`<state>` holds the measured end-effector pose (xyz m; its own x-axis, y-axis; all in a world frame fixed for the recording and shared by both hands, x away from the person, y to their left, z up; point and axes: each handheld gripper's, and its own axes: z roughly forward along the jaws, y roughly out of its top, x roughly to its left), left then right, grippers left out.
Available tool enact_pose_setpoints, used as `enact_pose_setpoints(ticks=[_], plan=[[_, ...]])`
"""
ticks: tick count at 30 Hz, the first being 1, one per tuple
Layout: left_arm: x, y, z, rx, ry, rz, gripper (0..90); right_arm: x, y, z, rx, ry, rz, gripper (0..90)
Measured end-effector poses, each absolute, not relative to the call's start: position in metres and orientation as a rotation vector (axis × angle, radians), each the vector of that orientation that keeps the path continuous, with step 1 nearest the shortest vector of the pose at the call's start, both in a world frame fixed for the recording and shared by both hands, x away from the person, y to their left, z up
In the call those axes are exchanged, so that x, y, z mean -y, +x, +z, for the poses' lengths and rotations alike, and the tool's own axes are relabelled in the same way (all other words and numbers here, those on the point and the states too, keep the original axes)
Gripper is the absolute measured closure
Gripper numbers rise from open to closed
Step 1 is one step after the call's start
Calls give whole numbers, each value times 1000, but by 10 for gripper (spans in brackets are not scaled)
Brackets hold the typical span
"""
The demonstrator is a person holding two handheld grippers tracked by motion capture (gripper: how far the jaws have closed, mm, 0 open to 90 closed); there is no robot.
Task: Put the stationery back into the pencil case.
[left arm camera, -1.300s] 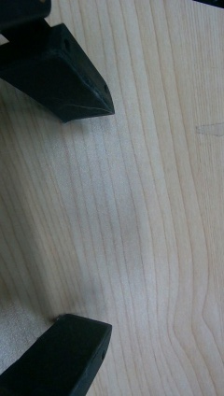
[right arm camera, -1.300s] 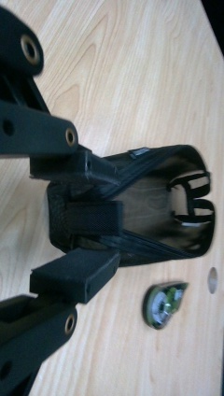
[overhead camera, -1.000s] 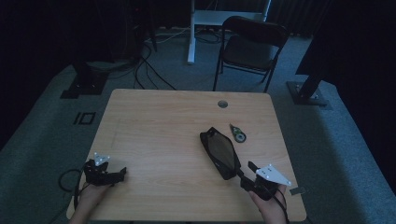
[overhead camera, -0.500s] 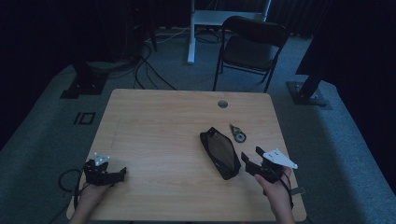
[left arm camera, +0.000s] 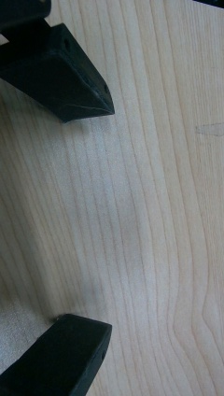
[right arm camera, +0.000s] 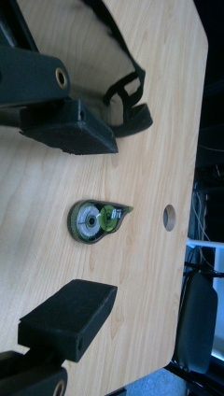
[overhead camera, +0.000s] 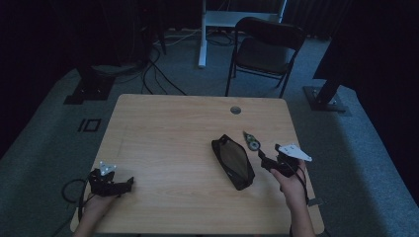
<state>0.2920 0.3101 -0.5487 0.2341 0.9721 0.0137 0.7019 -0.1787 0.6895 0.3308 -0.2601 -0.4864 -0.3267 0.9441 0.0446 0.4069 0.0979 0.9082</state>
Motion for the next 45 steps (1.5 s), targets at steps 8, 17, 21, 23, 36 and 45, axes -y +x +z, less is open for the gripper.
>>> enact_pose_setpoints(ticks=[8, 17, 21, 23, 36, 45], plan=[[-310, 292, -549, -1530, 1949, 627, 6, 259, 355, -498, -1841, 1345, 1157, 264], [-310, 292, -549, -1531, 1950, 626, 6, 252, 384, -502, -1887, 1352, 1116, 203], [-310, 292, -549, -1531, 1950, 626, 5, 249, 392, -505, -1899, 1359, 1101, 203], [-310, 292, -549, -1531, 1950, 626, 6, 248, 398, -506, -1908, 1364, 1092, 203], [-310, 292, -549, -1531, 1950, 626, 6, 241, 432, -527, -2000, 1414, 1008, 136], [-310, 292, -549, -1531, 1950, 626, 6, 234, 447, -532, -2033, 1416, 978, 144]])
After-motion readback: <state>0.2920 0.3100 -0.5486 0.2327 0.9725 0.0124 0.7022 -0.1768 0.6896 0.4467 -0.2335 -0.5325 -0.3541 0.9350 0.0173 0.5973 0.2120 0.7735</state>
